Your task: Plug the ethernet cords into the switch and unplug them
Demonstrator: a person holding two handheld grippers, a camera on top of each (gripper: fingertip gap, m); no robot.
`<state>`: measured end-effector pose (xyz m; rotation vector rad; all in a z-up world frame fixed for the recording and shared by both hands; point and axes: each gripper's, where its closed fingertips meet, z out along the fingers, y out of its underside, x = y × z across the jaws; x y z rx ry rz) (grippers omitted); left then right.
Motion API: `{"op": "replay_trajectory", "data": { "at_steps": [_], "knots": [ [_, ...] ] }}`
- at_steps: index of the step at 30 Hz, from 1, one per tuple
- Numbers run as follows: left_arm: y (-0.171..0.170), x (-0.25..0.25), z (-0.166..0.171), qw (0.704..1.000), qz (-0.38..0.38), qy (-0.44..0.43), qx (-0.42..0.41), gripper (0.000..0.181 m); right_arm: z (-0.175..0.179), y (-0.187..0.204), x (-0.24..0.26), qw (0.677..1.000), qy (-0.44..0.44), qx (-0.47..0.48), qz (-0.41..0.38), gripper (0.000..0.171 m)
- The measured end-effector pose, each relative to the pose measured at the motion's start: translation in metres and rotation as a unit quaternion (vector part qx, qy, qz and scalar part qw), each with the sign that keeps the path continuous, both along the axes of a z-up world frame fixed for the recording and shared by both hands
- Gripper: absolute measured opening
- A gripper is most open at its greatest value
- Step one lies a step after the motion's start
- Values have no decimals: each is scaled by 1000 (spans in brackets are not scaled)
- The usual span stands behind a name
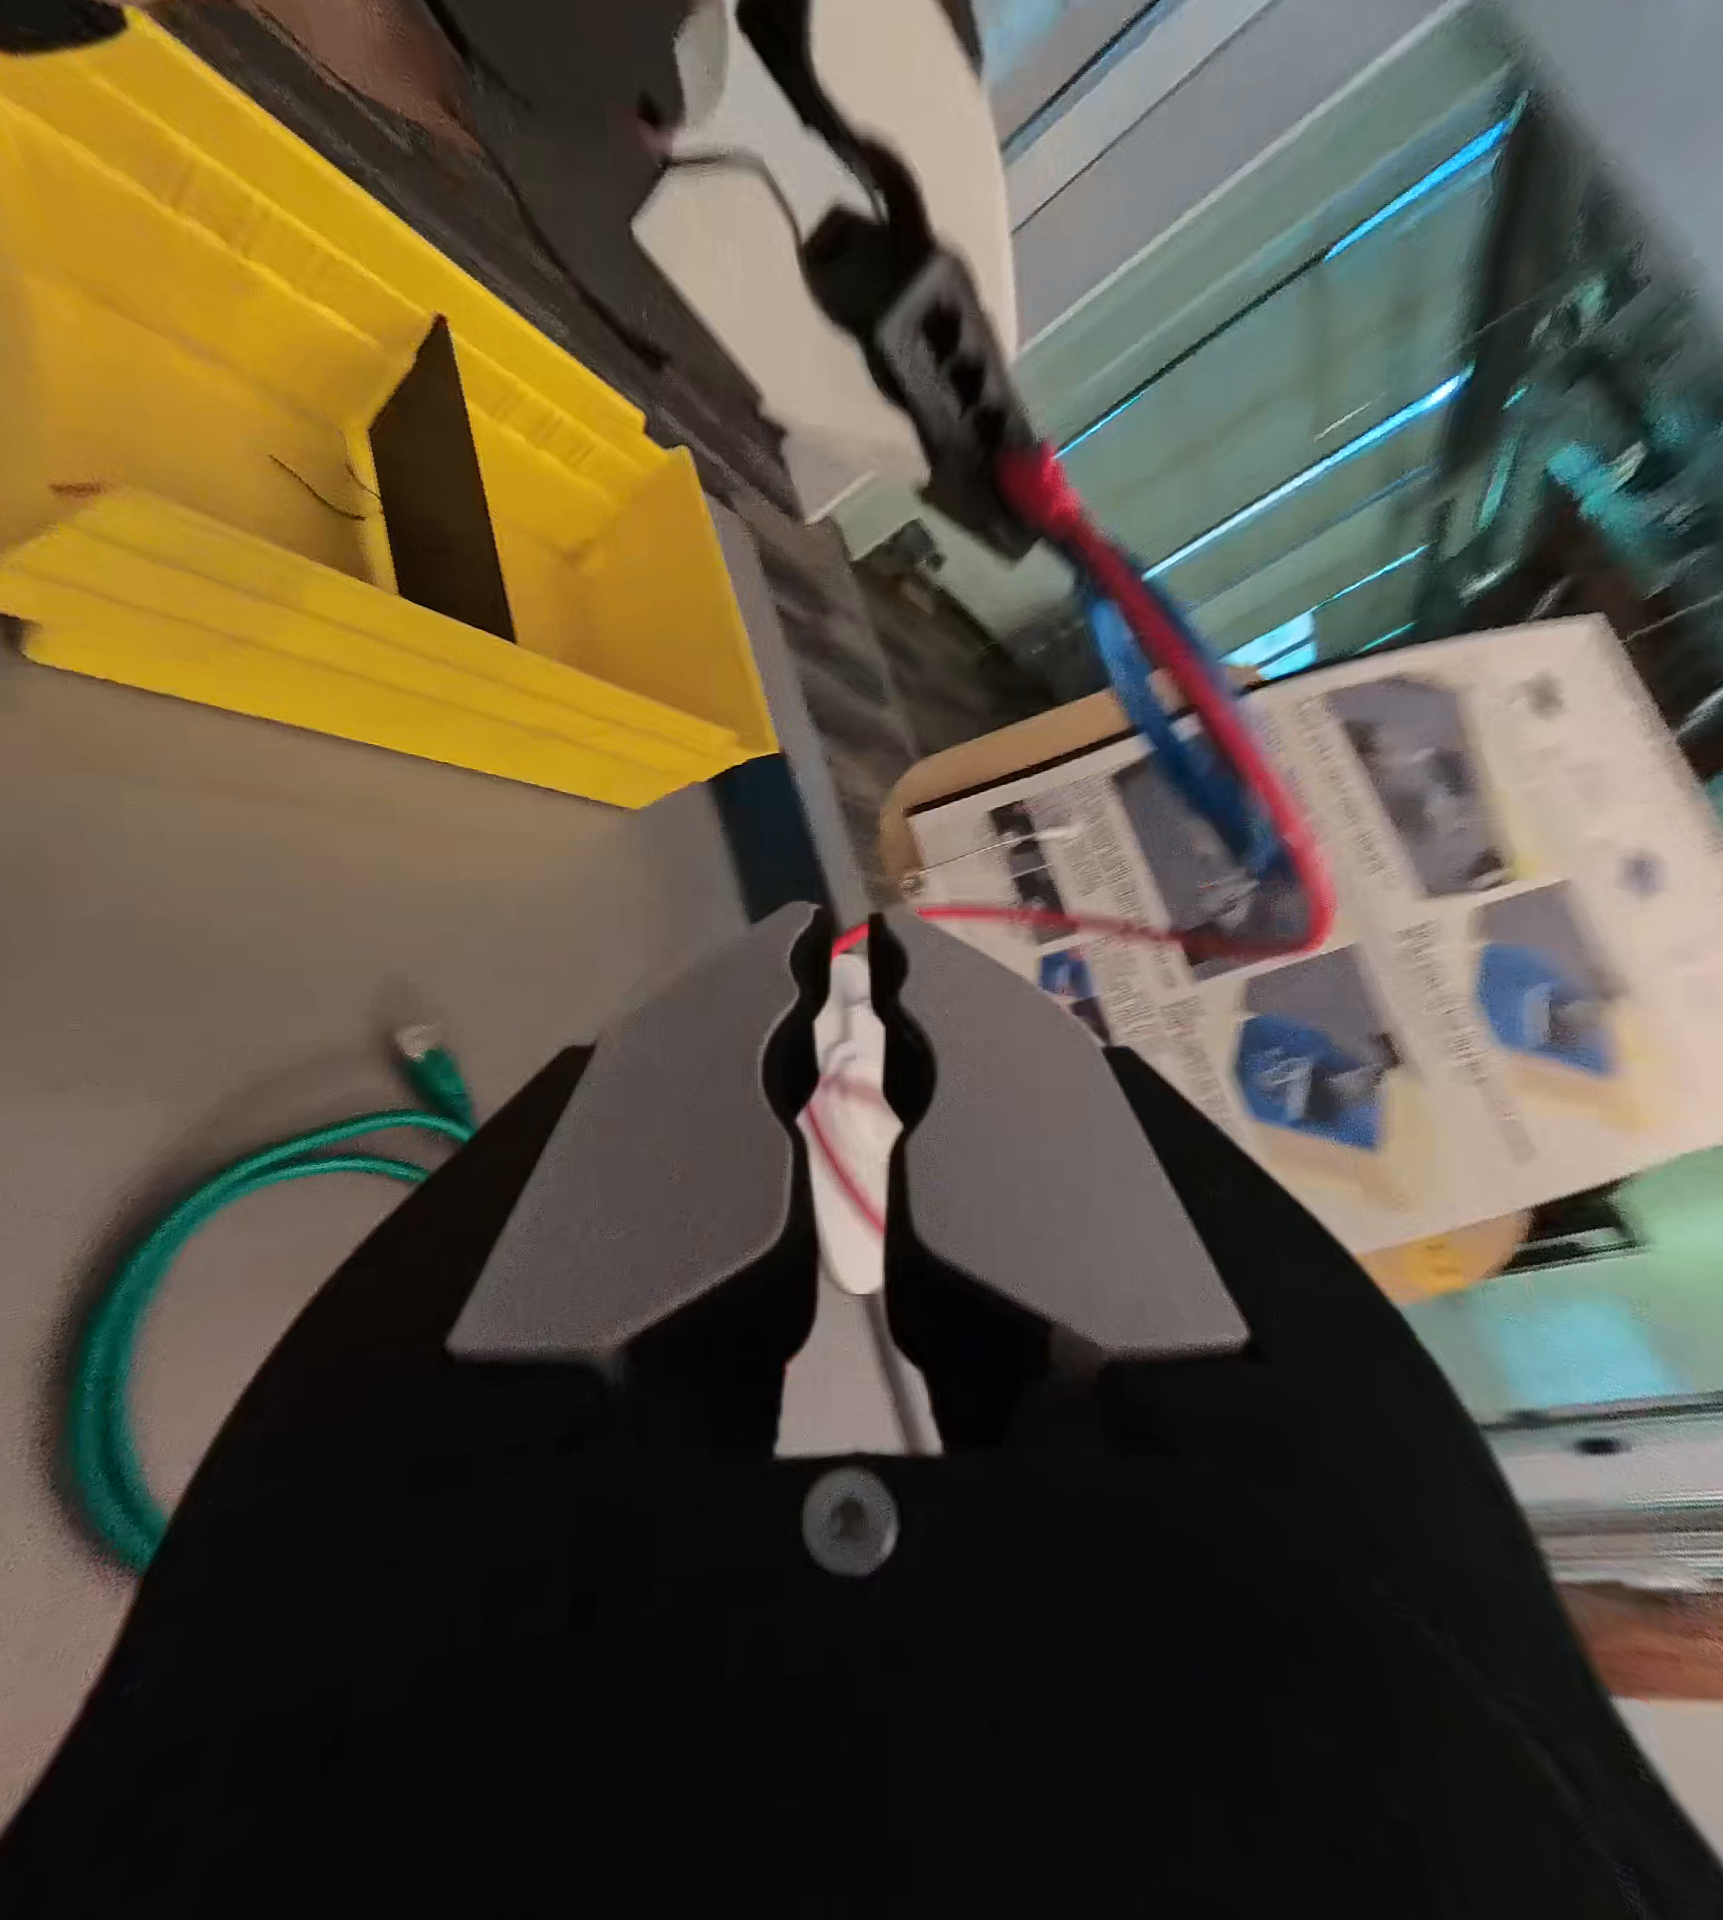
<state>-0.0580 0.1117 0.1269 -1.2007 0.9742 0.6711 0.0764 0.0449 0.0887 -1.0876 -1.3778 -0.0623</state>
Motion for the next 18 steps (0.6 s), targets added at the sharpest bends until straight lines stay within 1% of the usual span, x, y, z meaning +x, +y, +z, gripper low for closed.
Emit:
{"op": "replay_trajectory", "data": {
  "at_steps": [3,5,7,9,10,11,12,13,15,18],
  "knots": [
    [-4,-9,12,999,2,-32,13,29,-22,17,0,992,31,-119,-1,5],
    [-5,-12,14,999,2,-34,16,29,-43,34,3,974,58,-217,-29,2],
    [-4,-15,14,999,9,-33,14,29,-68,56,9,941,94,-314,-84,2],
    [-3,-15,13,999,6,-34,10,29,-98,80,16,897,135,-393,-150,5],
    [-3,-16,12,999,7,-34,9,29,-116,85,20,874,132,-434,-175,8],
    [-3,-17,12,999,9,-33,9,29,-136,88,22,850,121,-474,-195,17],
    [-3,-18,12,999,9,-32,9,29,-154,90,25,829,110,-505,-213,23],
    [-3,-19,13,999,9,-34,8,29,-169,93,28,814,105,-524,-228,26],
    [-5,-21,15,999,7,-39,10,29,-190,100,32,791,110,-548,-250,26],
    [-8,-21,18,999,0,-40,12,29,-208,101,33,757,121,-587,-260,28]
  ]
}}
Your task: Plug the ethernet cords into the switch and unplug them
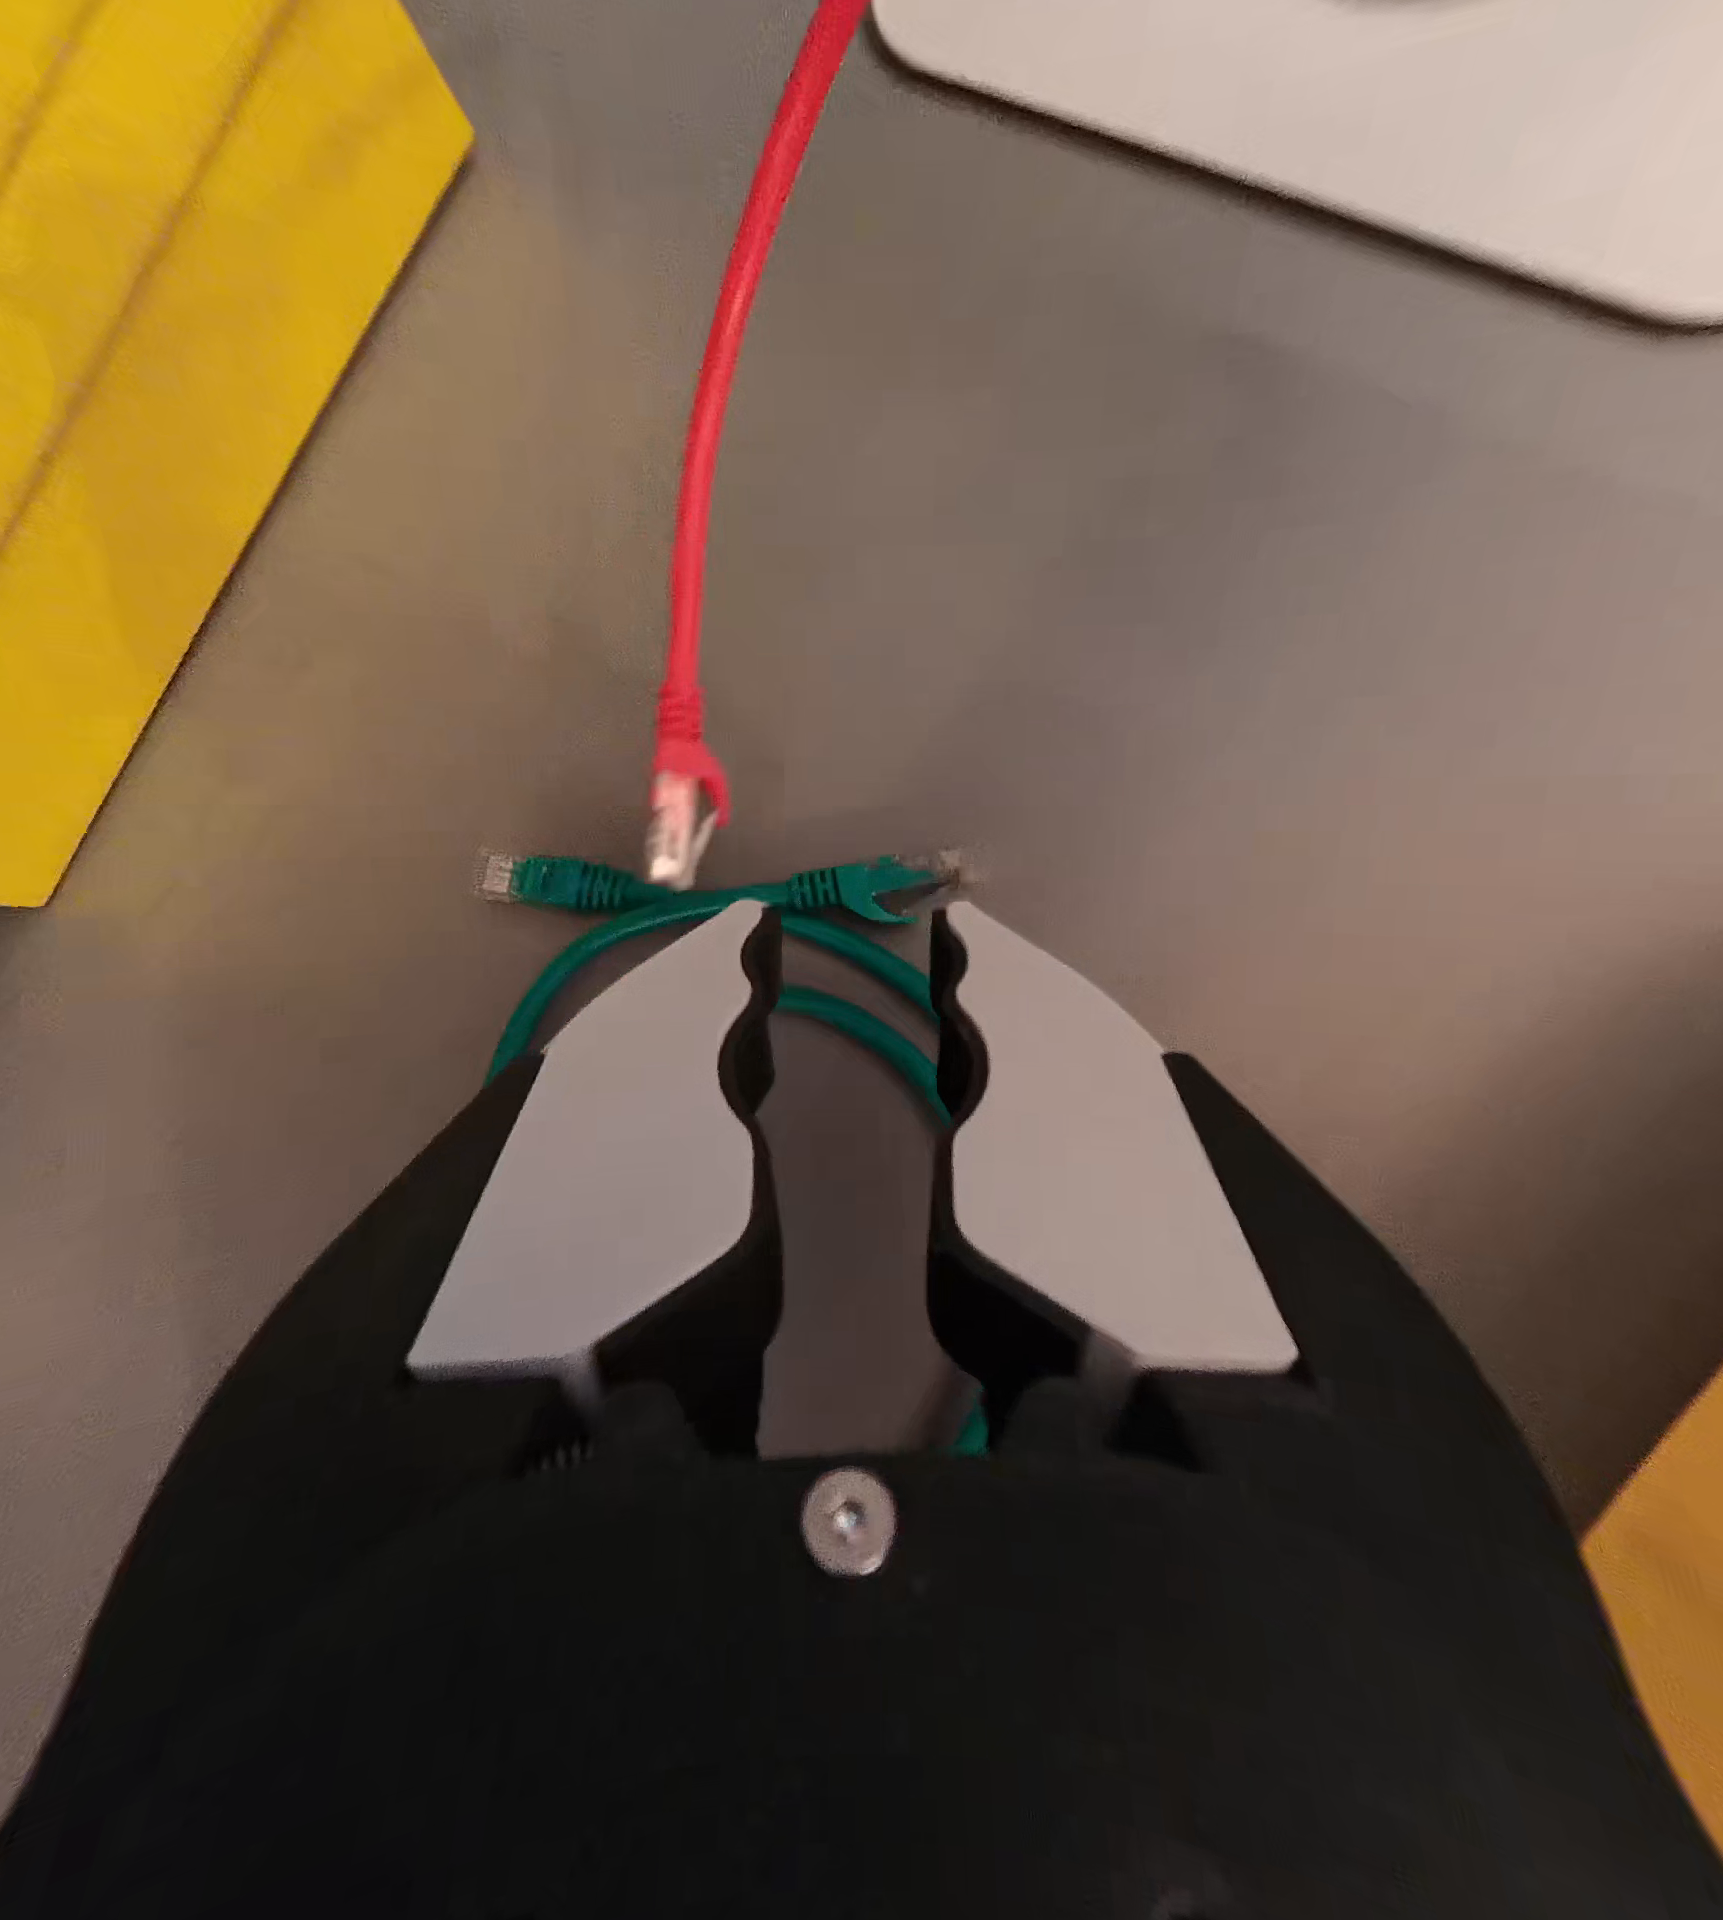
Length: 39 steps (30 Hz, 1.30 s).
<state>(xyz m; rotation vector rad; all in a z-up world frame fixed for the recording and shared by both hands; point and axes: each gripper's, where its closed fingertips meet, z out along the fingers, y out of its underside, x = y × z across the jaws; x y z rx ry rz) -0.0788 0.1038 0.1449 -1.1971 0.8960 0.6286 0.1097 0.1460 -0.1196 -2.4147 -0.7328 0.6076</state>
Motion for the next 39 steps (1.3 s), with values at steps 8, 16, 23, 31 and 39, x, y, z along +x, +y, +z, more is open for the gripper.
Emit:
{"op": "replay_trajectory", "data": {
  "at_steps": [8,16,23,31,39],
  "knots": [
    [-6,-3,6,1000,-8,-2,4,29,-22,0,-9,996,49,-64,-22,17],
    [-5,-8,6,1000,6,4,5,30,-26,5,-42,999,24,-10,-18,24],
    [-6,-13,8,1000,14,3,8,29,-29,7,-60,1000,-16,26,6,32],
    [-7,-24,11,1000,19,-10,7,29,-7,9,-36,997,-6,67,-29,23],
    [-13,-30,17,999,0,-35,8,29,-24,-12,-50,991,100,-63,-60,25]
  ]
}}
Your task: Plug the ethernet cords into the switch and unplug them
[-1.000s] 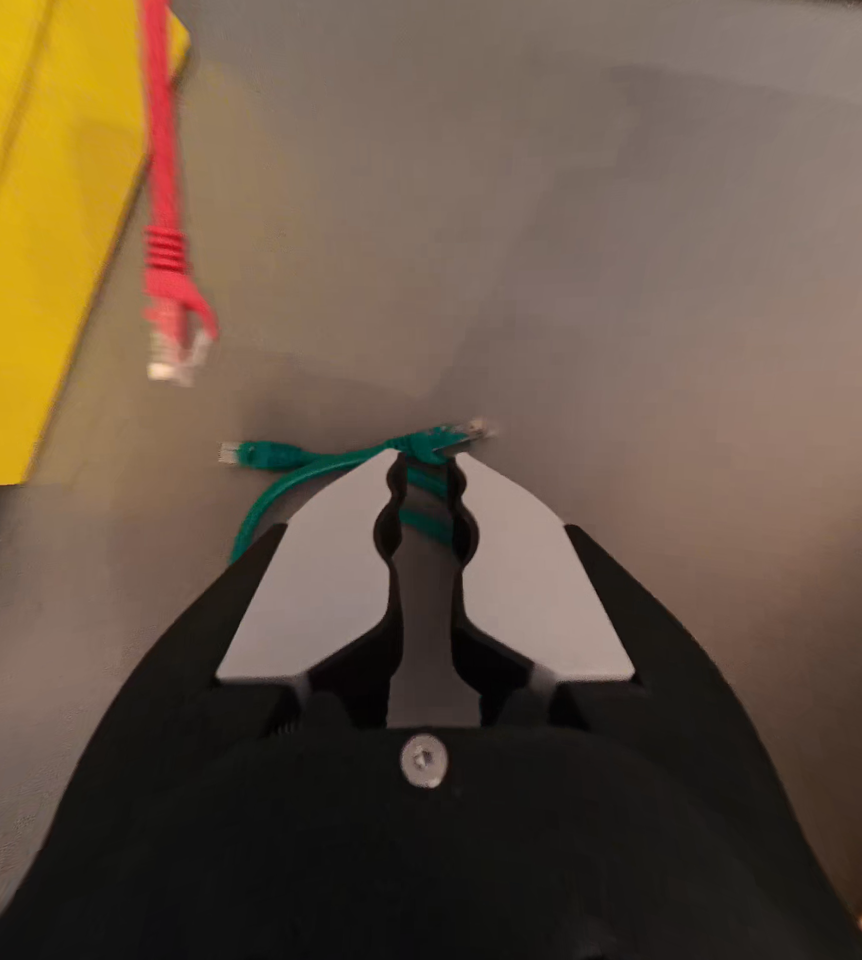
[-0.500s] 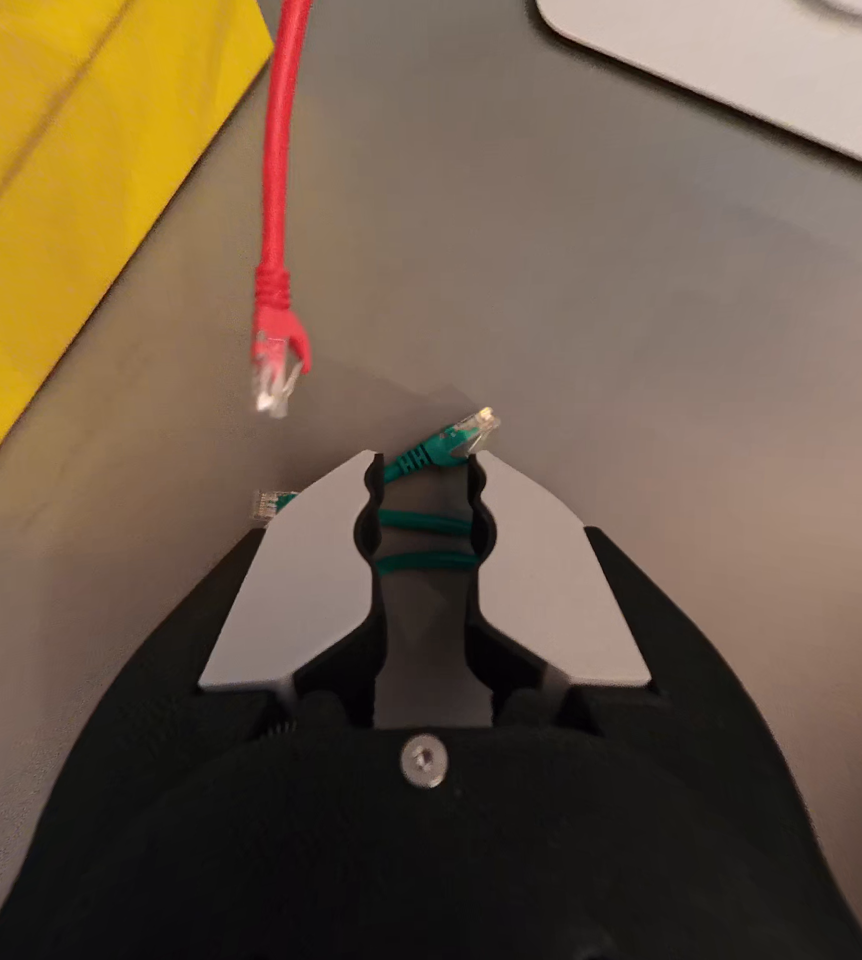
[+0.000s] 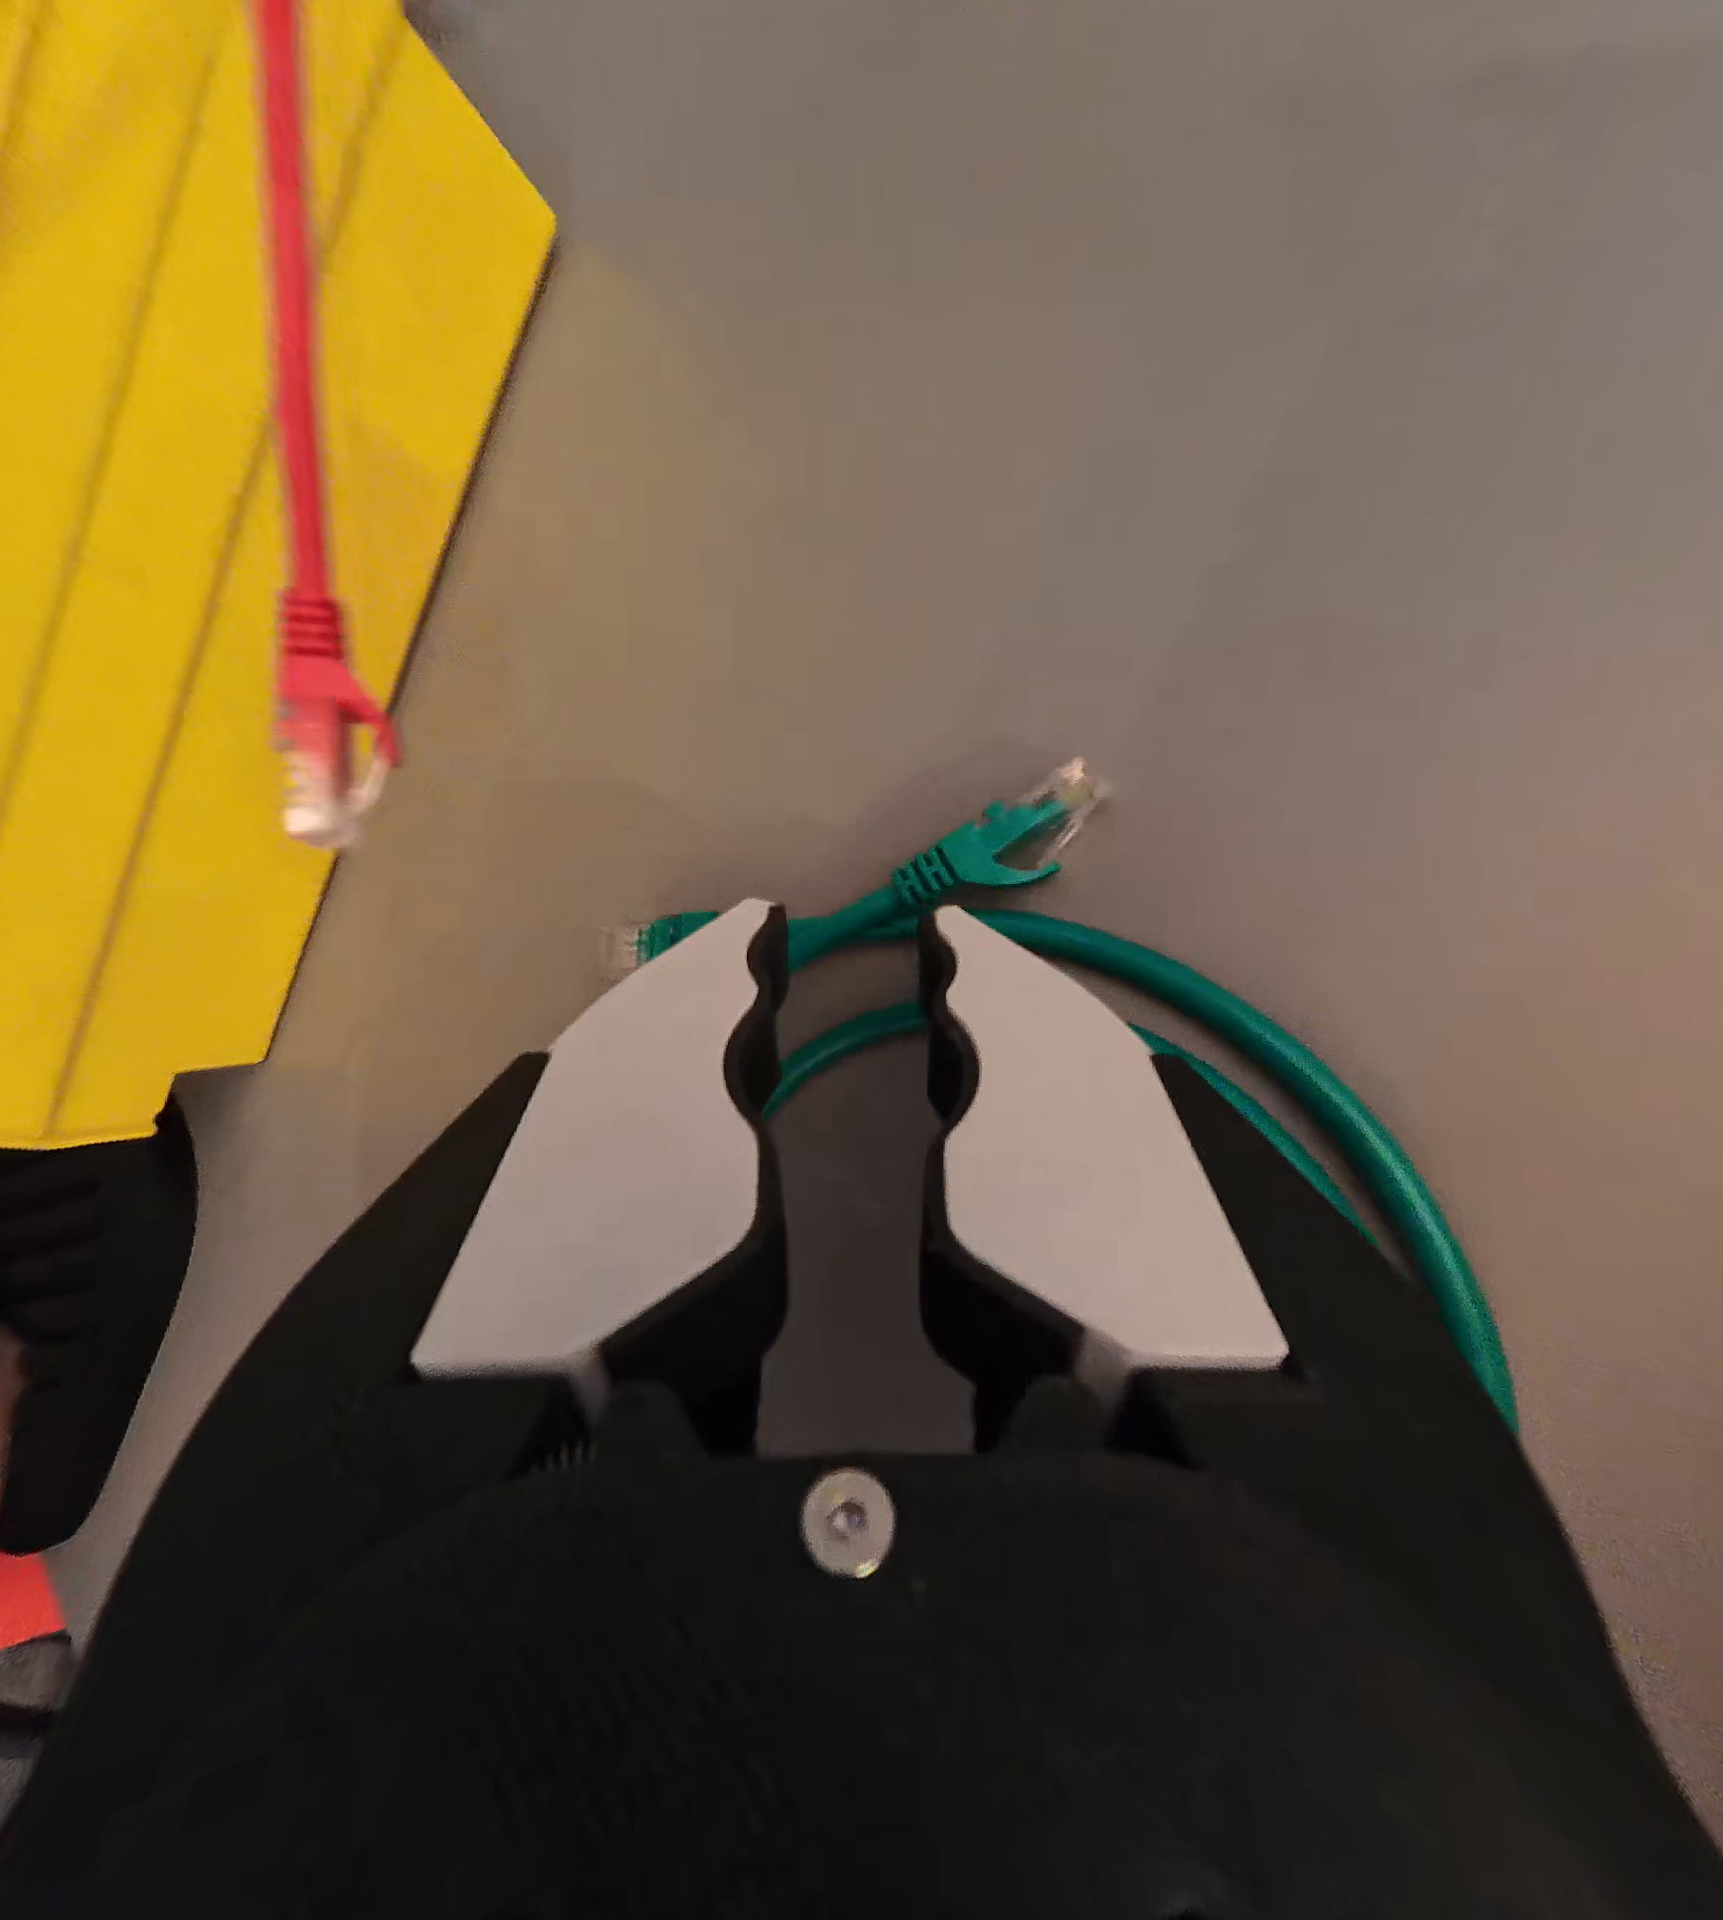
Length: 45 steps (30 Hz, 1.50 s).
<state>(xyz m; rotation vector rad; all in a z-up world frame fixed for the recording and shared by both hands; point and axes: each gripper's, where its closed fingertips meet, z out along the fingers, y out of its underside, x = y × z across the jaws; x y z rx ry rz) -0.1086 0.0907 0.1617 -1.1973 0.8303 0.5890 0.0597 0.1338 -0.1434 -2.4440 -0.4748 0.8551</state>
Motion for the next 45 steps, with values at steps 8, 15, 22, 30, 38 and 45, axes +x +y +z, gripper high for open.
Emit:
{"op": "replay_trajectory", "data": {
  "at_steps": [8,15,22,30,38,45],
  "knots": [
    [-12,10,9,998,-49,-25,9,29,-6,9,-14,989,-143,36,-9,23],
    [-19,1,14,996,-69,-55,11,29,-4,-2,-14,962,-241,114,55,8],
    [-22,-8,20,993,-81,-84,16,29,50,-14,44,869,-394,284,94,7],
    [-21,-15,20,993,-78,-93,15,29,37,-64,49,769,-480,379,186,6],
    [-18,-5,15,994,-78,-77,7,29,-8,-86,33,889,-316,262,201,7],
    [-14,3,10,994,-83,-69,-4,29,4,-80,10,961,-56,158,220,26]
  ]
}}
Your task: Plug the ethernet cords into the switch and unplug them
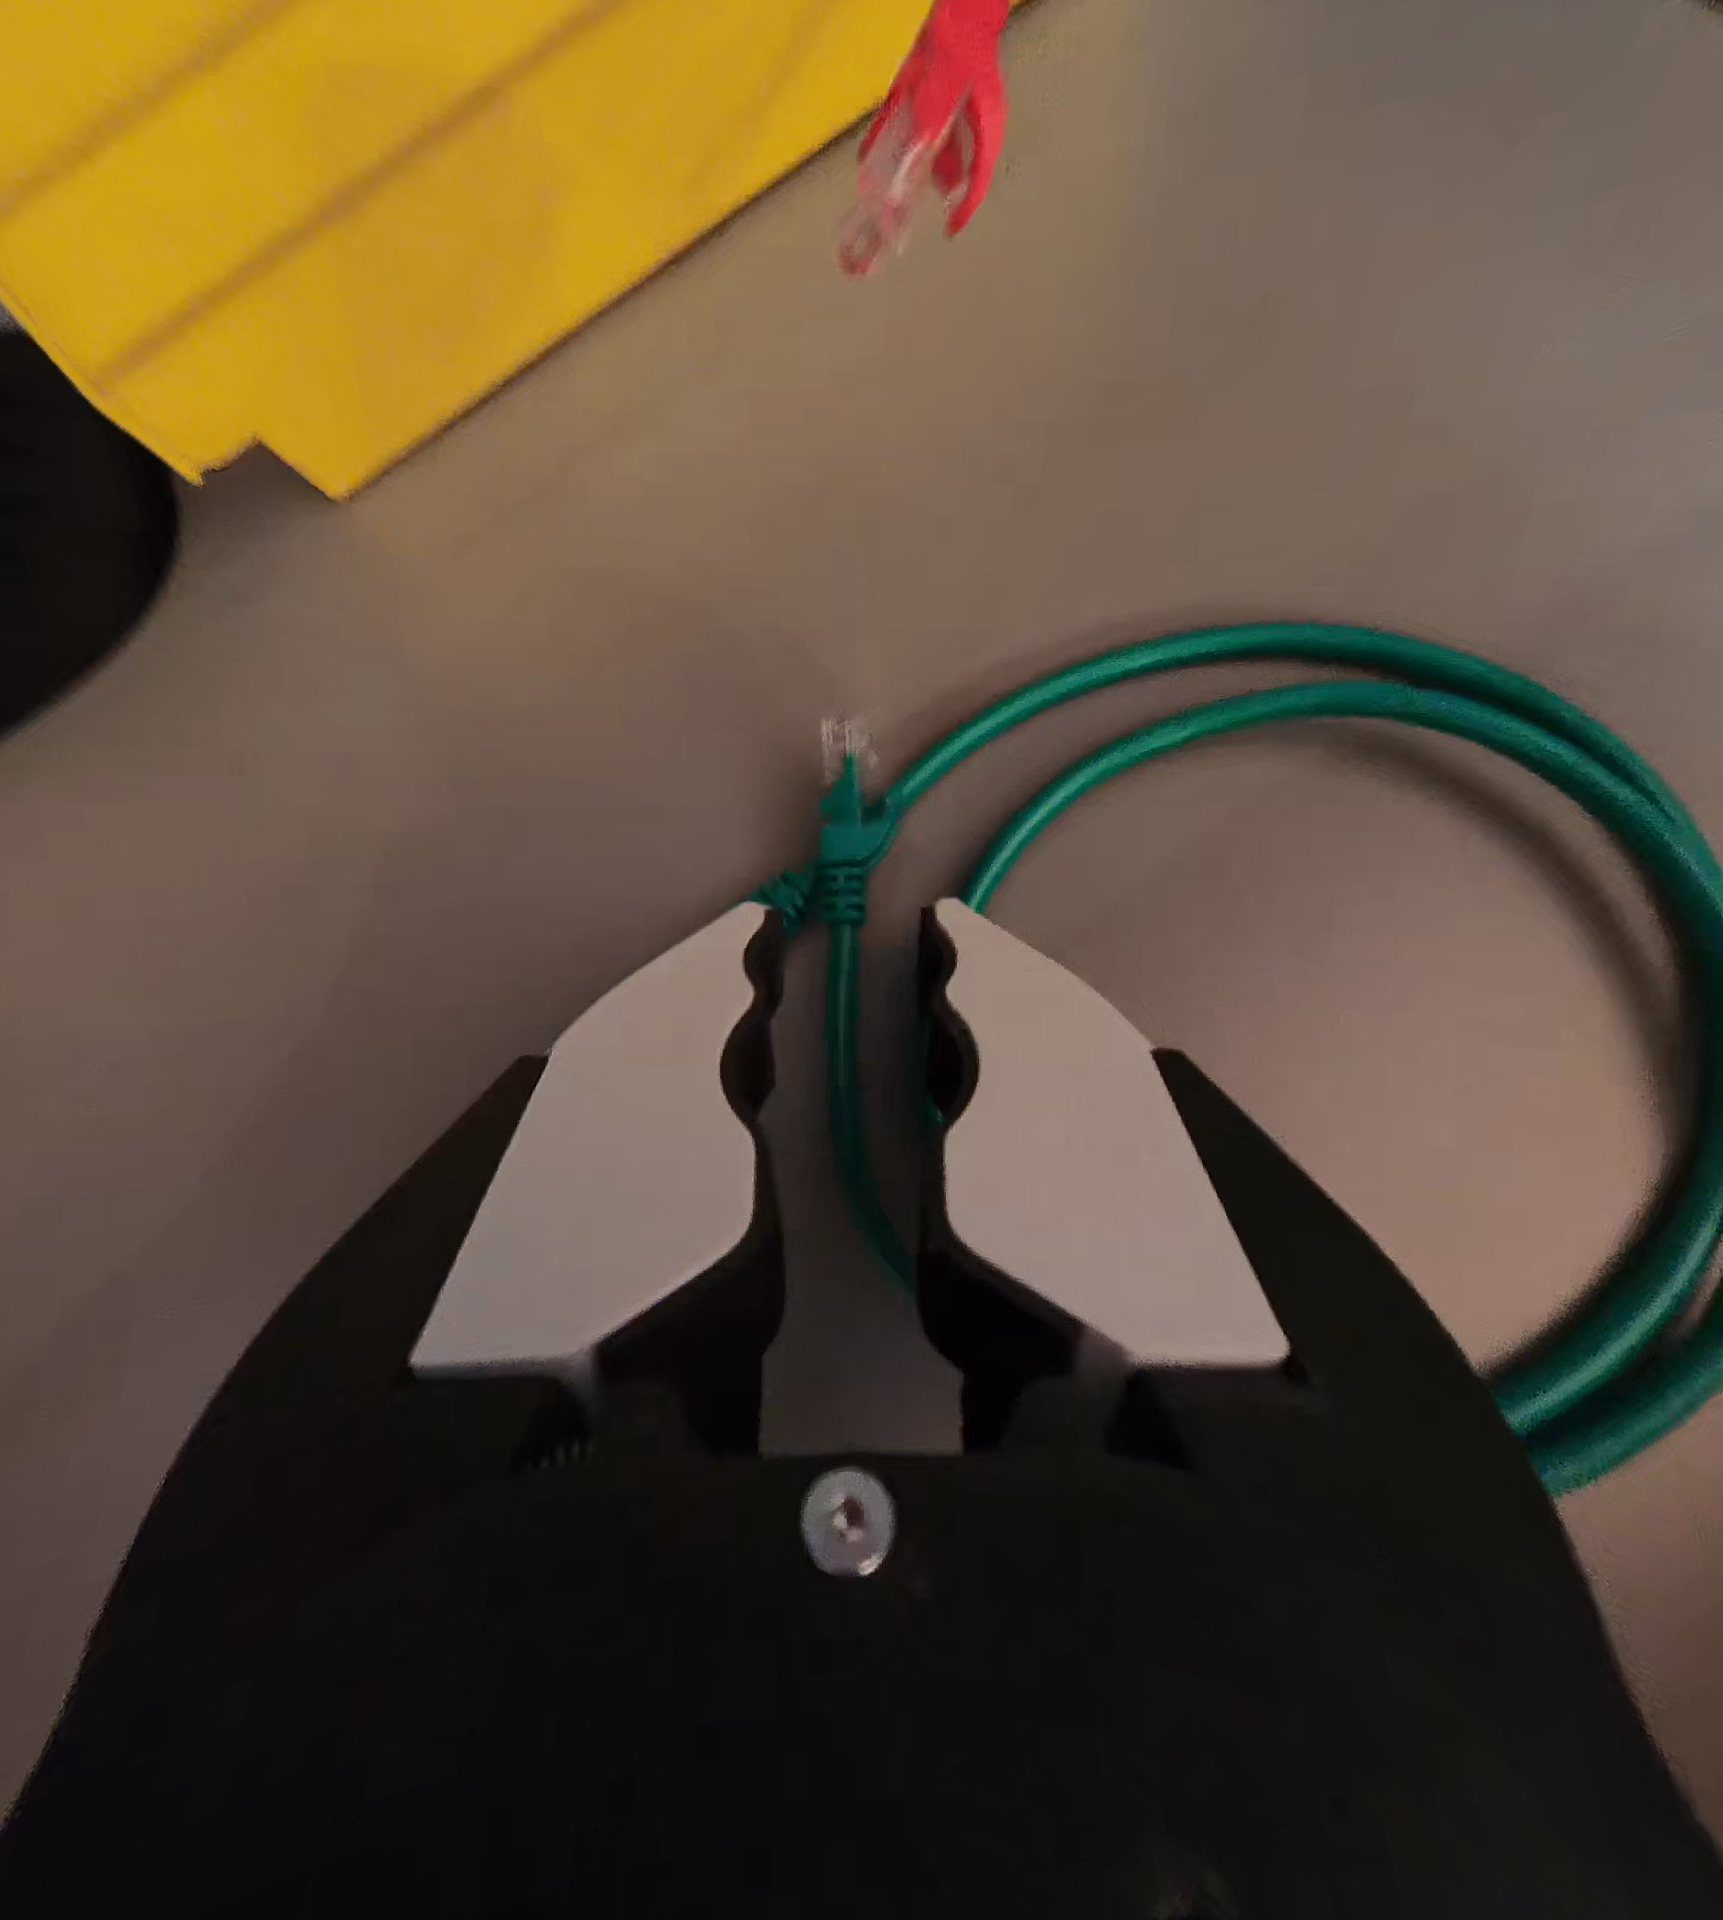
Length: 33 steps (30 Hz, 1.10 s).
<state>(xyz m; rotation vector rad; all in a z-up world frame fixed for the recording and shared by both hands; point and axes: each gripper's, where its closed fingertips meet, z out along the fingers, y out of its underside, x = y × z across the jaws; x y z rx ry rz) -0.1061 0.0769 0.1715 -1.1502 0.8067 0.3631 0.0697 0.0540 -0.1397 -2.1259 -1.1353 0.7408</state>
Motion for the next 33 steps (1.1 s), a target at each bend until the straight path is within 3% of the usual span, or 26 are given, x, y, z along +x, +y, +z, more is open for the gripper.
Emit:
{"op": "replay_trajectory", "data": {
  "at_steps": [4,7,13,15,18,21,25,29,33],
  "knots": [
    [-1,7,-1,1000,-22,-10,-6,29,2,6,-9,998,35,-58,16,22],
    [4,7,-10,1000,-13,8,-27,29,-10,1,-13,993,15,-112,38,19],
    [1,33,-18,997,-68,20,-41,29,-5,4,-15,995,-3,-84,43,26],
    [-5,45,-19,994,-95,24,-44,29,16,12,-13,999,1,-22,32,34],
    [-16,63,-20,988,-143,27,-51,29,90,10,-25,987,76,126,61,34],
    [-27,79,-24,981,-181,44,-59,29,176,9,-28,940,125,310,64,41],
    [-37,98,-38,972,-206,95,-66,29,256,-1,-14,845,150,510,64,38],
    [-53,120,-58,950,-260,155,-72,29,271,-27,-18,813,171,543,125,60],
    [-73,148,-70,929,-310,189,-75,29,221,-14,-26,843,33,506,181,66]
  ]
}}
